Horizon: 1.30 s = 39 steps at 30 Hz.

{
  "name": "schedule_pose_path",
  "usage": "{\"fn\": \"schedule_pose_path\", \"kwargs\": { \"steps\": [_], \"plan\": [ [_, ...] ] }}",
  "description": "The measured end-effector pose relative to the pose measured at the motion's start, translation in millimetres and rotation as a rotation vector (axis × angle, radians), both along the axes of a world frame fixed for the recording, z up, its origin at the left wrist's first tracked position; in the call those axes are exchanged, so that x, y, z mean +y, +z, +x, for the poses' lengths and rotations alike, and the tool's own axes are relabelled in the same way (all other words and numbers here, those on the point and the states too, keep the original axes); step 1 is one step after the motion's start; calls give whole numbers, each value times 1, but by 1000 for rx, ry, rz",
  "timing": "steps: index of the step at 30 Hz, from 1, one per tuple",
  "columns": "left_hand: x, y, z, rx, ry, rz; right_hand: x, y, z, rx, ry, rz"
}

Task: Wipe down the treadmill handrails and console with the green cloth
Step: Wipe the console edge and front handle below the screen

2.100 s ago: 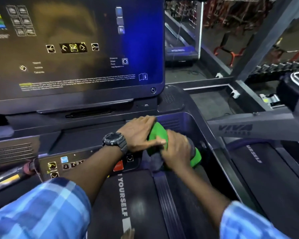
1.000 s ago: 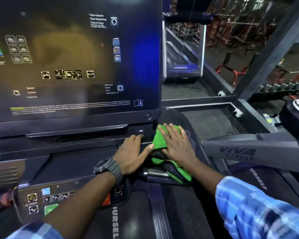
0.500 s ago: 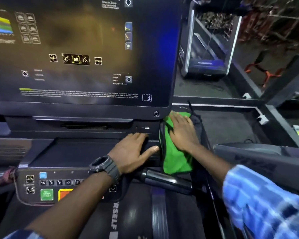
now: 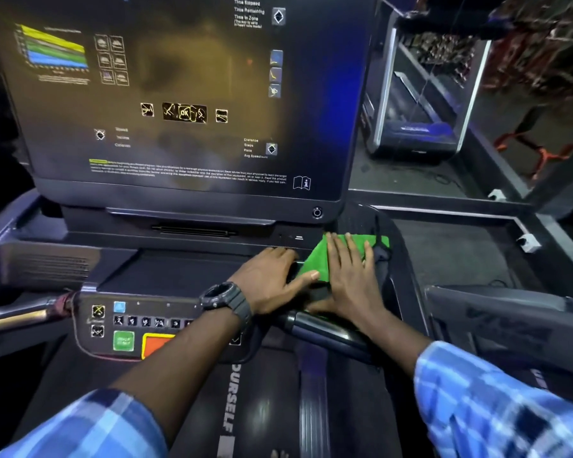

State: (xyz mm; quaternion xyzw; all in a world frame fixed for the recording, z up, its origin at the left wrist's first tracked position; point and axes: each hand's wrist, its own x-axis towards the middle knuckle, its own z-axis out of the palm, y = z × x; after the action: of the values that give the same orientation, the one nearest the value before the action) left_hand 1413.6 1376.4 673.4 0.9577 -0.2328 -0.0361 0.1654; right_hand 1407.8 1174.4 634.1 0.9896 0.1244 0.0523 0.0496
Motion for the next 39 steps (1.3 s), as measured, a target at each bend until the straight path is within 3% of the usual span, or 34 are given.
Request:
{"fn": "schedule_pose_path", "kwargs": {
  "steps": [4, 6, 9, 11, 13, 15, 18, 20, 22, 25, 27, 31, 34, 39],
  "plan": [
    [2, 1, -4, -4, 30, 4, -38, 8, -6, 49, 164, -137],
    [4, 4, -6, -4, 45, 12, -42, 5, 1, -10, 135, -44],
    [5, 6, -8, -13, 53, 13, -19, -7, 3, -78, -33, 521],
    [12, 9, -11, -8, 70, -4, 9, -7, -5, 28, -137, 902],
    [25, 12, -17, -1, 81, -14, 28, 0, -14, 51, -155, 1137],
    [46, 15, -24, -17, 91, 43, 38, 14, -18, -58, -205, 1241],
    [90, 20, -31, -61, 123, 205, 57, 24, -16, -125, -58, 1143],
    [121, 22, -36, -78, 160, 270, 83, 34, -10, 94, 69, 1020],
    [147, 25, -41, -97, 178, 304, 110, 45, 3, 291, 182, 758],
    [181, 29, -50, -105, 218, 335, 151, 67, 28, 424, 289, 390],
    [199, 30, -54, -106, 237, 329, 179, 73, 38, 497, 333, 284],
    [246, 27, -59, -189, 268, 284, 257, 73, 36, 598, 385, 378],
    [289, 20, -65, -236, 287, 219, 308, 73, 31, 580, 397, 493],
    [358, 7, -81, -221, 354, 278, 375, 76, 16, 525, 489, 629]
  ]
}}
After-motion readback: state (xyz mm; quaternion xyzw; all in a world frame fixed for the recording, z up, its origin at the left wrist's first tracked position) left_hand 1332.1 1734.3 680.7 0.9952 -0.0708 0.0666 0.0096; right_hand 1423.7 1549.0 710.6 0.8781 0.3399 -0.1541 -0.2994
